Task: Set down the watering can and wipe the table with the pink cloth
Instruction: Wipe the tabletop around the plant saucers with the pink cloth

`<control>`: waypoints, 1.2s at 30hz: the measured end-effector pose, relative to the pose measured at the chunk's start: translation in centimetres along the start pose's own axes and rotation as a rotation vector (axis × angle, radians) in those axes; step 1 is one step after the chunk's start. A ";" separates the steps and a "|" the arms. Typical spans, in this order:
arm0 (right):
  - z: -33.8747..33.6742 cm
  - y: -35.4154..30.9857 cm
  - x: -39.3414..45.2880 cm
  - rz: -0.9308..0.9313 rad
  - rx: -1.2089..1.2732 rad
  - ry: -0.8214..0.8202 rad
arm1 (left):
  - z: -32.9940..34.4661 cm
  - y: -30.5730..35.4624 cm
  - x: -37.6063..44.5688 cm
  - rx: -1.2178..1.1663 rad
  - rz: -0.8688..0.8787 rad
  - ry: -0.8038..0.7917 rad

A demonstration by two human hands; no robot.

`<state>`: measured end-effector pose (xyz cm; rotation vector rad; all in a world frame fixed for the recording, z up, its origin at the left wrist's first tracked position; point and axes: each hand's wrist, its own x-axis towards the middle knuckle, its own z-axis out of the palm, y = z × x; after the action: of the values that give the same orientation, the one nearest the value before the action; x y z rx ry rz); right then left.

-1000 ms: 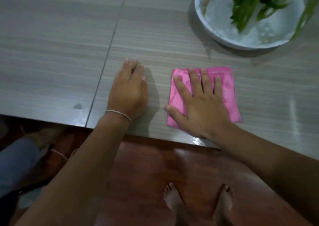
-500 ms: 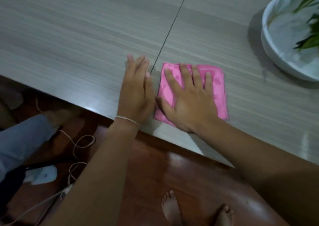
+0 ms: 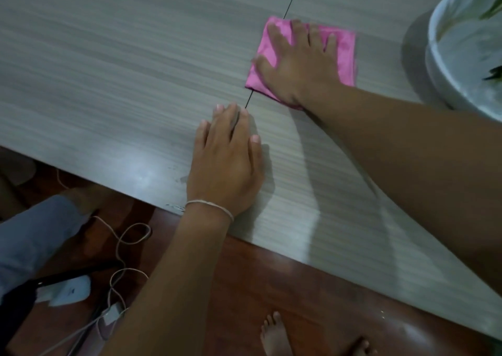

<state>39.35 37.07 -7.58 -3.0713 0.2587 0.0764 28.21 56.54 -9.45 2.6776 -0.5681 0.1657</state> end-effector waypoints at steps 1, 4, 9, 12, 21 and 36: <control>0.0 0.0 0.0 0.001 0.001 -0.001 | 0.1 0.0 0.1 0.021 0.000 -0.006; 0.0 -0.1 -0.7 -0.007 0.020 -0.002 | -0.2 0.2 0.3 0.034 -0.005 -0.035; -0.1 0.4 -4.5 -0.023 0.054 0.000 | -0.8 0.5 0.4 -0.011 -0.015 -0.045; 0.0 1.3 -8.4 -0.045 0.075 -0.001 | -0.7 0.8 0.1 0.018 -0.006 -0.076; 0.6 5.8 -18.2 -0.007 0.102 0.004 | 1.2 8.1 -2.1 -0.003 0.132 -0.196; 1.6 14.7 -27.9 0.090 0.136 0.085 | 2.6 17.1 -3.6 -0.125 0.206 -0.310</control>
<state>9.36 27.35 -8.41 -2.9305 0.3897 -0.0652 17.98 42.47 -6.45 2.5343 -0.9179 -0.2259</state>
